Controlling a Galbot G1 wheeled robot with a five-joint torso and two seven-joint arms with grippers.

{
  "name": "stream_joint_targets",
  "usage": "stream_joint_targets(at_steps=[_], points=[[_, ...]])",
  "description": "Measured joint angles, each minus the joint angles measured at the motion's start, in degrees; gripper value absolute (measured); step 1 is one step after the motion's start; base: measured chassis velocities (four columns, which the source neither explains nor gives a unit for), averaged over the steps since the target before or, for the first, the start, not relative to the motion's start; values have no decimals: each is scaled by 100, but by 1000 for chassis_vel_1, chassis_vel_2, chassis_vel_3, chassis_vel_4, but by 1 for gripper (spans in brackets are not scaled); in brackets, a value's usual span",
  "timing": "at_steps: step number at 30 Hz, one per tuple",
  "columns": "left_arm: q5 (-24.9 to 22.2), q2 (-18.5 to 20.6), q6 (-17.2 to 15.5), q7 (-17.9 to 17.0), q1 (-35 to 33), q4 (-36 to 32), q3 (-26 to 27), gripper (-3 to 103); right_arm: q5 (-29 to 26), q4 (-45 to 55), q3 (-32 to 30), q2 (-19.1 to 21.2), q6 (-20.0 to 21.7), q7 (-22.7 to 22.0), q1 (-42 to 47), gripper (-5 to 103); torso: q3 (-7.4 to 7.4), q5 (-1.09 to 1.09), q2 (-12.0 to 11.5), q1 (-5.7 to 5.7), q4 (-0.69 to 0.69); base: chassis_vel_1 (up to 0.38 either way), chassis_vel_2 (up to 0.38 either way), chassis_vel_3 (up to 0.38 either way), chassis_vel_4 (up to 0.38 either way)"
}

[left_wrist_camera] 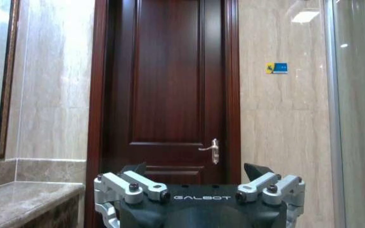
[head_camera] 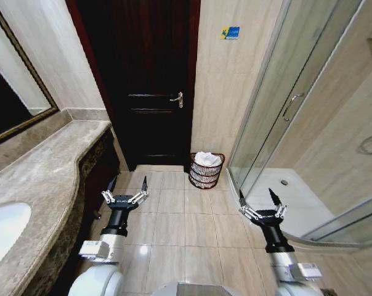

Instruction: Discard the used towel into the hamper.

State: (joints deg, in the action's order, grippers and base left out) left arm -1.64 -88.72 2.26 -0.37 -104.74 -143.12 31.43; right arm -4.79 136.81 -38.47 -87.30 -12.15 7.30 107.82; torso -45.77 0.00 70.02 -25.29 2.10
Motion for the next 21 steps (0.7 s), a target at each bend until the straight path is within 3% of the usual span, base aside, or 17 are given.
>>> stream_joint_targets(at_steps=[21], points=[[0,0,0,0,0,0,0,100,0,0,0,0,0,0,0,100,0,0,0,0,0,0,0,0,0]])
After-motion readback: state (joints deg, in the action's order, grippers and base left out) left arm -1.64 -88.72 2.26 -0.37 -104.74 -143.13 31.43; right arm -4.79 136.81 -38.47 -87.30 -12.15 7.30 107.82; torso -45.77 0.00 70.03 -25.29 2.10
